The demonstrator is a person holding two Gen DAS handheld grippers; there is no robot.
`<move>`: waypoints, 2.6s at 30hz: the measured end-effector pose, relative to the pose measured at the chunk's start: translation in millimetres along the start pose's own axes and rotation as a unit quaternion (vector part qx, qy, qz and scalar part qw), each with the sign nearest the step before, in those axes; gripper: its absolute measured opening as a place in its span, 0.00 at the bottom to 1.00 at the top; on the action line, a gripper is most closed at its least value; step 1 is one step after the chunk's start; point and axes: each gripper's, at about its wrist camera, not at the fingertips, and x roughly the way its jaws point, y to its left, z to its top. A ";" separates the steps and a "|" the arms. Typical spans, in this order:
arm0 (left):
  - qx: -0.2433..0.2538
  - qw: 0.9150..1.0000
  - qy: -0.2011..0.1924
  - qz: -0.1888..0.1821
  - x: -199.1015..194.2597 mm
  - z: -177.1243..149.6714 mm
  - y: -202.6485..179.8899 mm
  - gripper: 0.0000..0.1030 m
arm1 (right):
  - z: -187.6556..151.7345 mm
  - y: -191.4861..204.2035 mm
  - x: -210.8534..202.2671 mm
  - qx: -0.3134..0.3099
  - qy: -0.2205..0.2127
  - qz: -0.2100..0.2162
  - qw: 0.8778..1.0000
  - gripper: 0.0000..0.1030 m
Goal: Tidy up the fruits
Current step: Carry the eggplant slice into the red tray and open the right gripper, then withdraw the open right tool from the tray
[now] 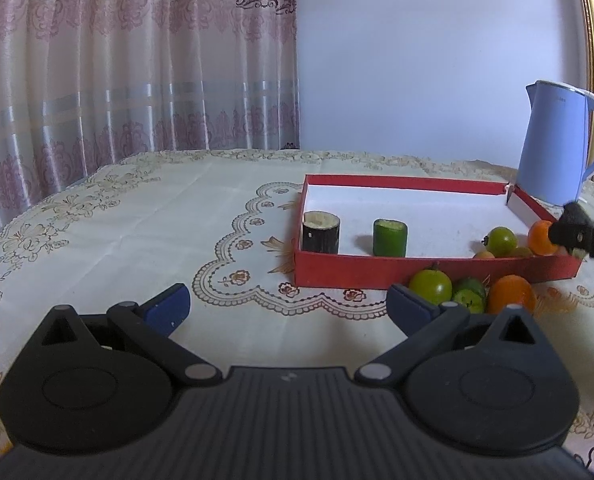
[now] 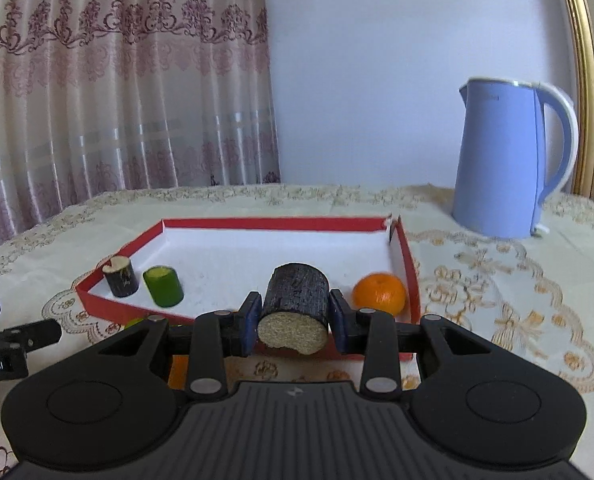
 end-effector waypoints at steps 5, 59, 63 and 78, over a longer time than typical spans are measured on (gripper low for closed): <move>-0.002 1.000 0.005 0.000 2.0 0.3 0.7 1.00 | 9.6 -2.1 2.1 -0.009 -0.012 0.003 1.000 0.33; -0.008 1.000 0.011 -0.005 3.9 -0.2 2.7 1.00 | 33.8 9.9 74.0 0.003 0.006 0.019 1.000 0.57; -0.012 1.000 0.013 -0.010 3.8 0.8 3.7 1.00 | 38.6 -4.5 55.9 0.035 -0.010 0.032 0.999 0.57; 0.128 0.987 -0.003 -0.096 27.8 33.2 -51.0 0.86 | 30.6 -54.0 22.5 0.104 -0.042 0.052 0.992 0.59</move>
